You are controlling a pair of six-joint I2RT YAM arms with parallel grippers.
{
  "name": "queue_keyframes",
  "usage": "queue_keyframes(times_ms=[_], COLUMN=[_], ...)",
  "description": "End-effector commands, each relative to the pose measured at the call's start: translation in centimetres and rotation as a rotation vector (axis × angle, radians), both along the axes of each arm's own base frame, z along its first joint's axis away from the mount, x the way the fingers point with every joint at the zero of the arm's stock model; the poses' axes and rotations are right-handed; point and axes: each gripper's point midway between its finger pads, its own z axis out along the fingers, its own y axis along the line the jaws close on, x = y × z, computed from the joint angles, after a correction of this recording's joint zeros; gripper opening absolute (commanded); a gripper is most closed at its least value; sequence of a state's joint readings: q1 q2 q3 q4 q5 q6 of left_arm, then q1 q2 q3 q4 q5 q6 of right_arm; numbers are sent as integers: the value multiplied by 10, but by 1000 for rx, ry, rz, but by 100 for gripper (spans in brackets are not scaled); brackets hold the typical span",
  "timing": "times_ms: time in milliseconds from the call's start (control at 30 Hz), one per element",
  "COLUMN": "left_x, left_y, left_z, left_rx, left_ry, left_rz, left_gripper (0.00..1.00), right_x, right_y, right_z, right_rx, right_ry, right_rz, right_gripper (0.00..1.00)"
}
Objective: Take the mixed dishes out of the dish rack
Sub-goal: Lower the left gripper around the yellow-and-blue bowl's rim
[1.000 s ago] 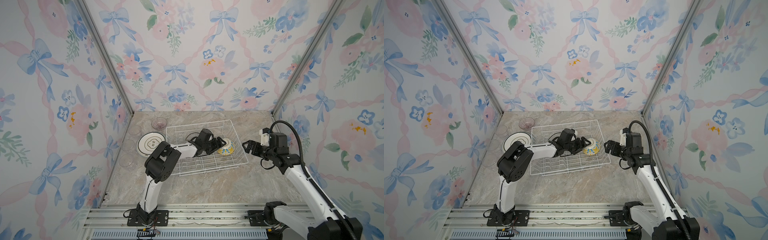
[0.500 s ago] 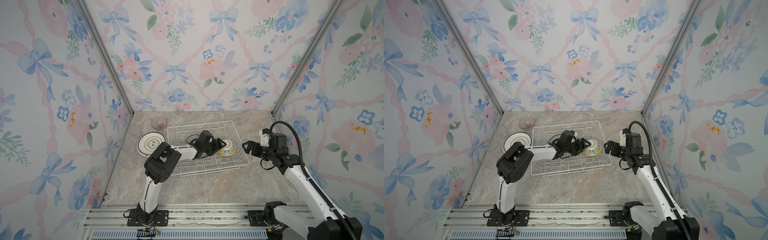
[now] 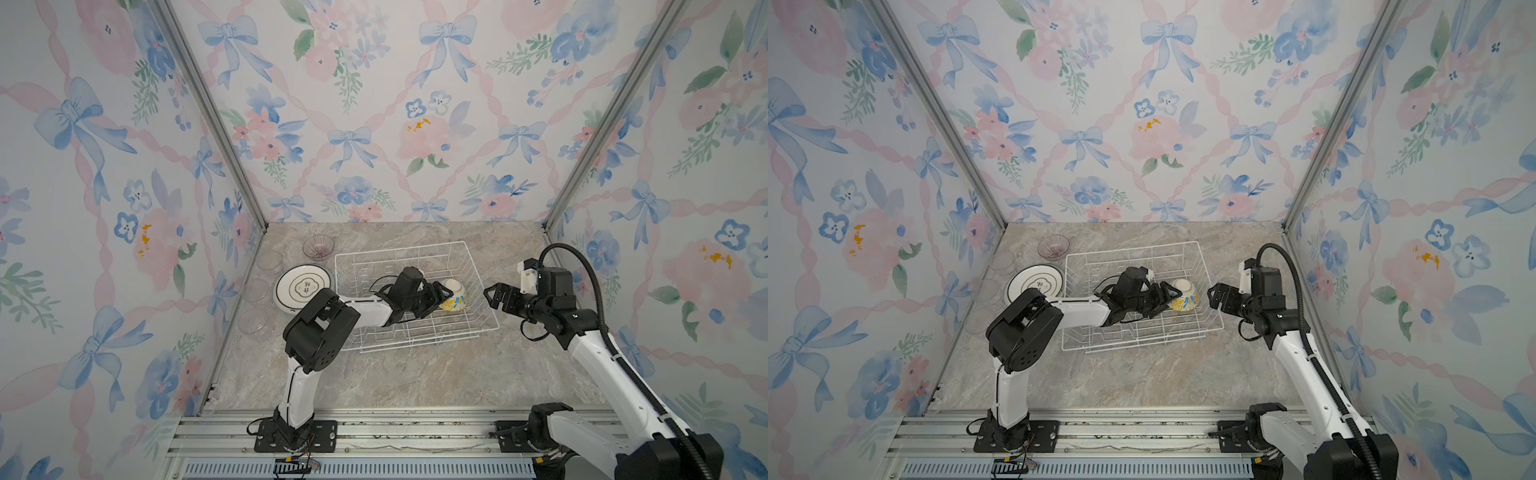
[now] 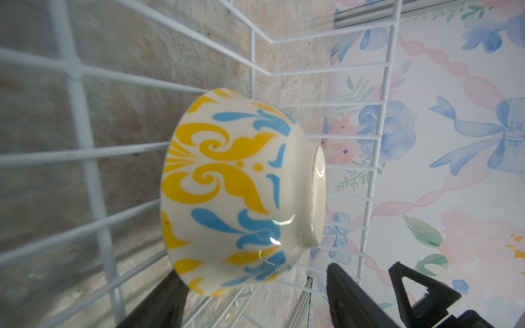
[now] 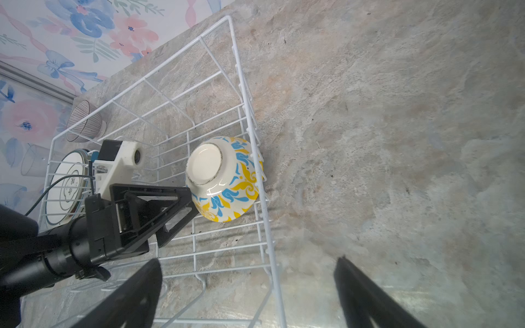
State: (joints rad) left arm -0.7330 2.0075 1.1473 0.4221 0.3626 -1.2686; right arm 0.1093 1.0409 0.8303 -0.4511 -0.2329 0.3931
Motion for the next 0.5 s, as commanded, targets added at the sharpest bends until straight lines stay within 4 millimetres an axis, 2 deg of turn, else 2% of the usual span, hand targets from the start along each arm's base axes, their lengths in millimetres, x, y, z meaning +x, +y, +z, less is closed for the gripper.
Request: queue_keyframes(times_ms=[0, 333, 467], left_x=[8, 20, 25], left_y=[-9, 4, 8], left_z=[28, 5, 7], left_rx=[-82, -31, -10], left_ry=[-68, -53, -89], left_rz=[16, 103, 131], left_gripper=[75, 70, 69], right_x=[0, -2, -2], right_y=[-1, -3, -3], right_z=[-3, -2, -2], right_rx=[7, -2, -6], right_ry=[6, 5, 5], right_rz=[-1, -1, 2], right_gripper=[97, 97, 97])
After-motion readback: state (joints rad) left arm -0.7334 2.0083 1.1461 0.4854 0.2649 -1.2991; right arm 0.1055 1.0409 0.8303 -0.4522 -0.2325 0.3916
